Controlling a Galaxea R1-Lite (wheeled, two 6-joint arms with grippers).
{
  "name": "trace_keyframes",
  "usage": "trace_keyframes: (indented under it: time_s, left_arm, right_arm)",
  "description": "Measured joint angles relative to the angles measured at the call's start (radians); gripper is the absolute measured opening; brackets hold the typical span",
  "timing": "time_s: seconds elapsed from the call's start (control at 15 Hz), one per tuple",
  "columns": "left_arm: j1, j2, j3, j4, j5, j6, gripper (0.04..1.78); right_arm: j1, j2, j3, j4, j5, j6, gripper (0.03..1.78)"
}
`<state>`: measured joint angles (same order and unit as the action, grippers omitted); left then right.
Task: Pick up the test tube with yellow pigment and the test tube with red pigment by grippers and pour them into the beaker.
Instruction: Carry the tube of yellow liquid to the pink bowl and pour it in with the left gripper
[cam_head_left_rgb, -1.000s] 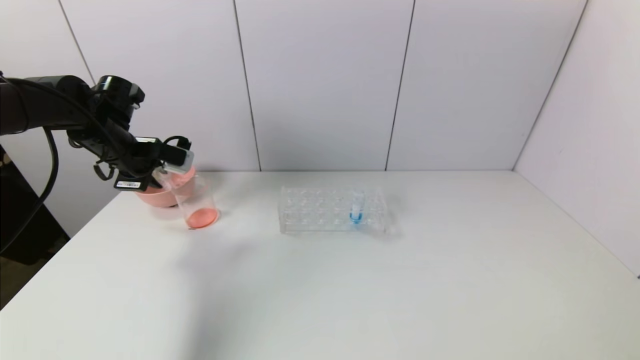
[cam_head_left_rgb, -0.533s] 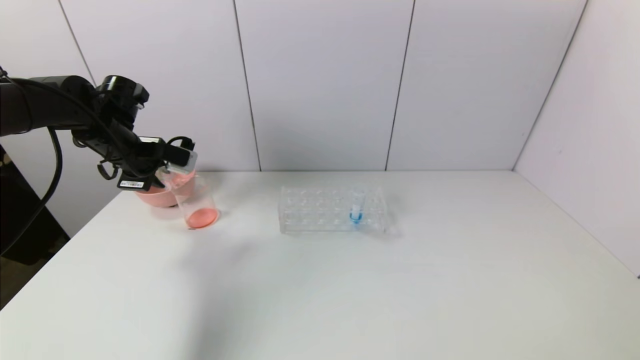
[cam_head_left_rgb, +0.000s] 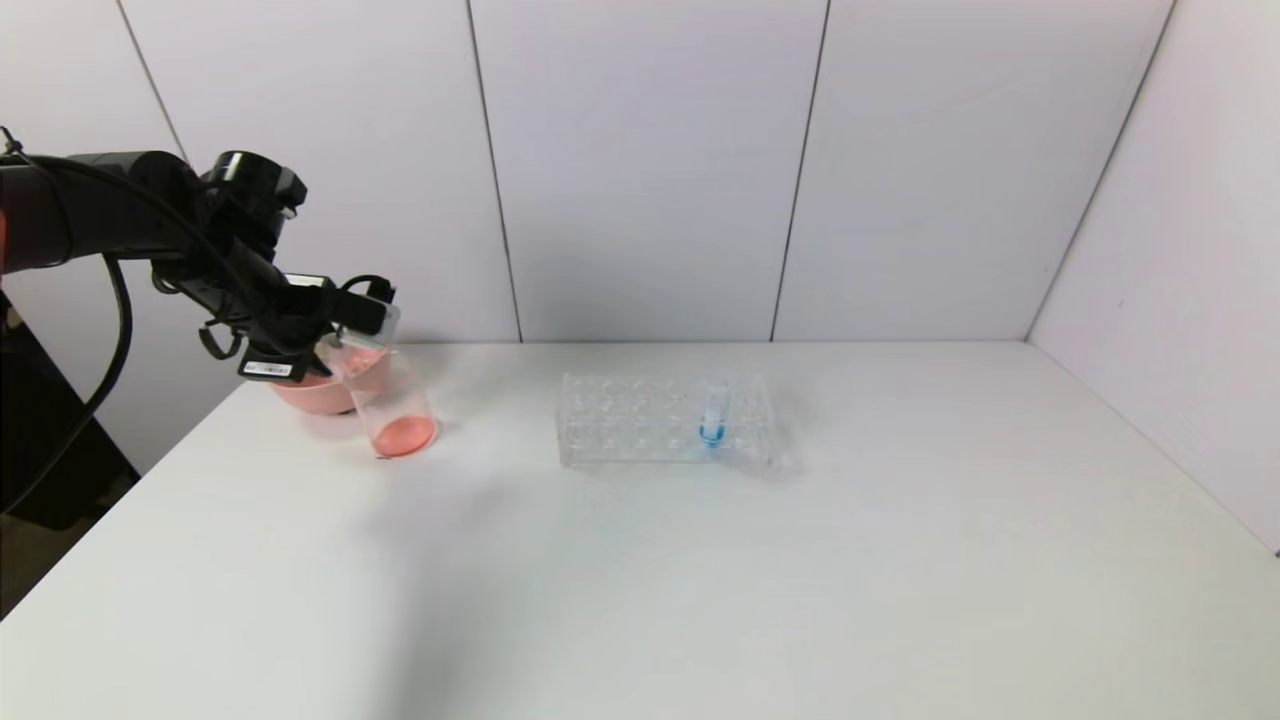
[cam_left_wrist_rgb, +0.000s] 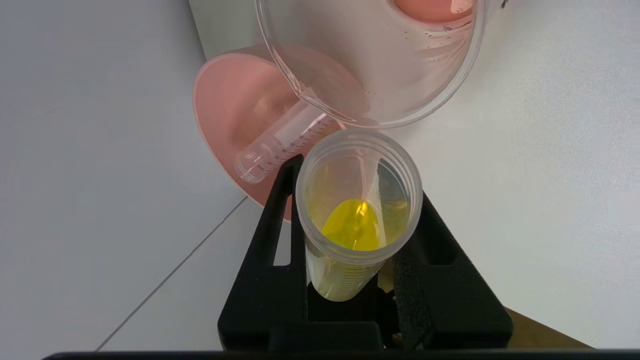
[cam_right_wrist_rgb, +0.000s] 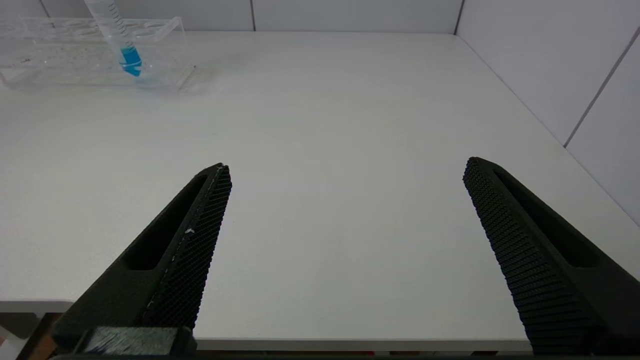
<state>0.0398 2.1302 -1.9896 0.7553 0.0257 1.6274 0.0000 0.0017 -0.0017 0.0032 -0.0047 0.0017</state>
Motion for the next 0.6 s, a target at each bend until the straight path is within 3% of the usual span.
trace_keyframes:
  time_s: [0.6]
  left_arm:
    - [-0.009, -0.006, 0.000, 0.070, 0.005, -0.015, 0.49]
  right_arm:
    - [0.000, 0.000, 0.000, 0.000, 0.000, 0.000, 1.70]
